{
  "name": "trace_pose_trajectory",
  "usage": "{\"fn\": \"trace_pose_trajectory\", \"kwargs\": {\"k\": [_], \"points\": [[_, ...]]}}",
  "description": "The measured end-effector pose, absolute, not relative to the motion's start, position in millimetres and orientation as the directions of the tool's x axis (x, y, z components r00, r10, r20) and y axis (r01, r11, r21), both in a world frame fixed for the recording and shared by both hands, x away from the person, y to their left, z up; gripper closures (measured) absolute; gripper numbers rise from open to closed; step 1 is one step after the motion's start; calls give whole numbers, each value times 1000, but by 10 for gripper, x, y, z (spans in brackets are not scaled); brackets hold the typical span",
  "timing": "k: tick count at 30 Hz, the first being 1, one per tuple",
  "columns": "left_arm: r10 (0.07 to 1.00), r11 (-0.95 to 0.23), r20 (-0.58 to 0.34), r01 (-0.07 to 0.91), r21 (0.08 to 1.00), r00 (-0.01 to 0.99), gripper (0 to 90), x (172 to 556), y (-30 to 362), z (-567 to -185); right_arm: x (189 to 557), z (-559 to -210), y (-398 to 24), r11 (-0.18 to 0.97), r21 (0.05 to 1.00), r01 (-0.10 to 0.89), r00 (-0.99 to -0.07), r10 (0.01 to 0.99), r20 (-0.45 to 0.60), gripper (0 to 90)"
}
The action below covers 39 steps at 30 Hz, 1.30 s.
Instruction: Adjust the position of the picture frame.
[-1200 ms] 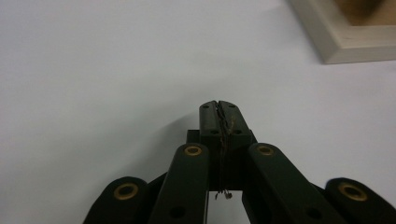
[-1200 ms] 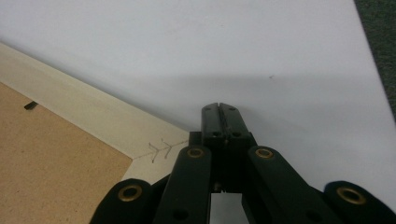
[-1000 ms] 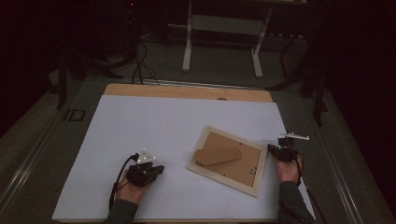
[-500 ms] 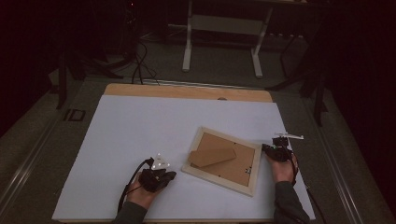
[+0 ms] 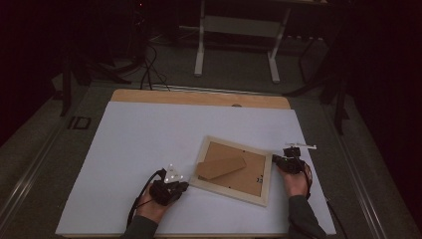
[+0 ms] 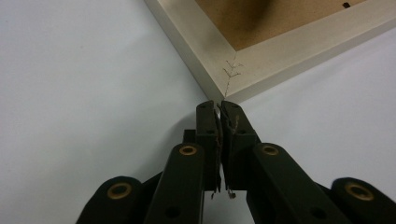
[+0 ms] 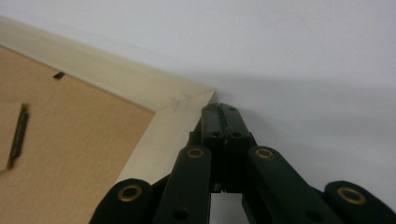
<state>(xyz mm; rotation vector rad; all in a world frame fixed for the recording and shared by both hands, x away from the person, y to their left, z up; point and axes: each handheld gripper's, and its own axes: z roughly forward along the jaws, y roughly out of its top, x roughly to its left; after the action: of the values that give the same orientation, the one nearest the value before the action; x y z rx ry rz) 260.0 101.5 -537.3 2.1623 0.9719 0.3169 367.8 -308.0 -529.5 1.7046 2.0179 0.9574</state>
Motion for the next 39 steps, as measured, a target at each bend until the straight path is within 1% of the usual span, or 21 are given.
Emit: {"fn": "trace_pose_trajectory", "kwargs": {"k": [2, 11, 15, 19, 26, 39], "points": [[735, -441, -67, 550, 709, 675, 844, 2600, 1021, -5374, 3647, -5298, -3060, 60, 675, 736, -234, 957, 171, 900], [734, -453, -58, 551, 701, 677, 846, 2588, 1042, -5360, 3549, -5311, -2965, 80, 681, 728, -267, 948, 174, 900], [724, -462, -60, 548, 698, 687, 898, 2571, 1052, -5354, 3528, -5316, -2931, 94, 685, 722, -289, 941, 176, 900], [727, -466, -52, 548, 695, 685, 900, 2567, 1070, -5354, 3487, -5321, -2890, 102, 685, 721, -306, 934, 183, 900], [745, -433, -84, 576, 694, 662, 900, 2590, 1115, -5357, 3339, -5345, -2785, 100, 697, 710, -324, 926, 197, 900], [755, -425, -85, 583, 692, 651, 900, 2585, 1128, -5358, 3042, -5292, -2718, 141, 652, 745, -346, 917, 198, 900]]}}
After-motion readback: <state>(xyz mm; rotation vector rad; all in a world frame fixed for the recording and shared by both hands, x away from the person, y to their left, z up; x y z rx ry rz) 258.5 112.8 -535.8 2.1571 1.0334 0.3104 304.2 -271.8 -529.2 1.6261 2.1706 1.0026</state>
